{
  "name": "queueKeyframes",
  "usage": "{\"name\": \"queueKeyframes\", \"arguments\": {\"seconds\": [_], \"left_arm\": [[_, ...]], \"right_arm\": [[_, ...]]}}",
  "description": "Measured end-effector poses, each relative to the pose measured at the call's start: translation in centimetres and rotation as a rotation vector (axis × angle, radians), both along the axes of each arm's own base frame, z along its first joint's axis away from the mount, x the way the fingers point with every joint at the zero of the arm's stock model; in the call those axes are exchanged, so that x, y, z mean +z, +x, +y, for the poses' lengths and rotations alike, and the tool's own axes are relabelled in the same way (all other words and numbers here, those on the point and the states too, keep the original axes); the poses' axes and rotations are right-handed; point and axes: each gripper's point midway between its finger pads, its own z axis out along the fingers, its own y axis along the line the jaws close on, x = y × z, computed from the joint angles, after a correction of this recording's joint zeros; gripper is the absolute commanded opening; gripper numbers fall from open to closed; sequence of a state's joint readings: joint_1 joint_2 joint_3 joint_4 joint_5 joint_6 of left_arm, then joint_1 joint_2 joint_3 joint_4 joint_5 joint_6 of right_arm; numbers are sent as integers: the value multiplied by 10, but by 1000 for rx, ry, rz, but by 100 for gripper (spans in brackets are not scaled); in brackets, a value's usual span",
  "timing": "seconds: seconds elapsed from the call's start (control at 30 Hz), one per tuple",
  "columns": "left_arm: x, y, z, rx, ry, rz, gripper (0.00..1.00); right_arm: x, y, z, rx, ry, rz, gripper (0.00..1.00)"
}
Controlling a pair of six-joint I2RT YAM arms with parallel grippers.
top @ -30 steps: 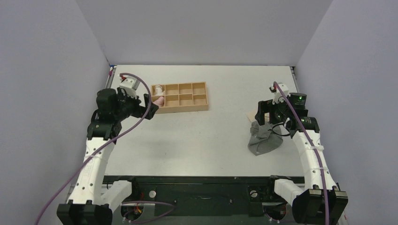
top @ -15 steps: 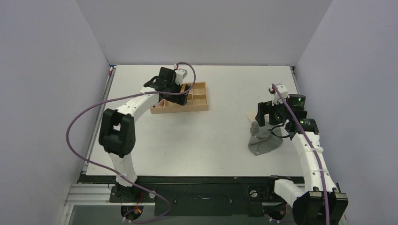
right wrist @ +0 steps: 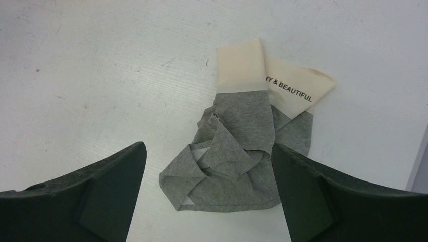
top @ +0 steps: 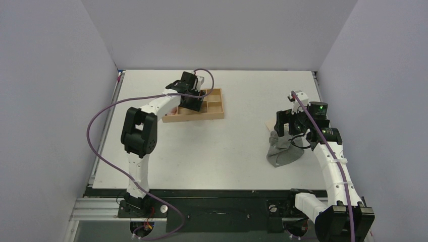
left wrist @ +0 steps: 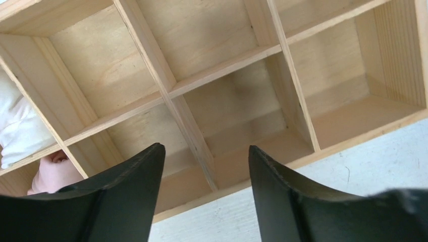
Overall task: Roll the underwear
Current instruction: Move the storage box to the corner of the board.
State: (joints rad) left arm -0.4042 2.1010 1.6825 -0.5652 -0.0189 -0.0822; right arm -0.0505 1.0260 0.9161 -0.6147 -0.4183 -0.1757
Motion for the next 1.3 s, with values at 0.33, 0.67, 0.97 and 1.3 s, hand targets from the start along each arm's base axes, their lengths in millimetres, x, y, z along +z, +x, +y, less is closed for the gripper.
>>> {"name": "queueKeyframes", "arguments": {"seconds": [0.33, 0.67, 0.97, 1.3], "left_arm": [[-35, 22, 6, 74, 13, 66, 31], [-34, 87, 17, 112, -10, 25, 21], [-38, 108, 37, 162, 8, 5, 22], [-36, 128, 50, 203, -4, -27, 33]], "right_arm": [[0, 0, 0, 2, -2, -1, 89], [0, 0, -1, 5, -11, -3, 89], [-1, 1, -4, -1, -24, -3, 89], [-2, 1, -8, -15, -42, -1, 89]]}}
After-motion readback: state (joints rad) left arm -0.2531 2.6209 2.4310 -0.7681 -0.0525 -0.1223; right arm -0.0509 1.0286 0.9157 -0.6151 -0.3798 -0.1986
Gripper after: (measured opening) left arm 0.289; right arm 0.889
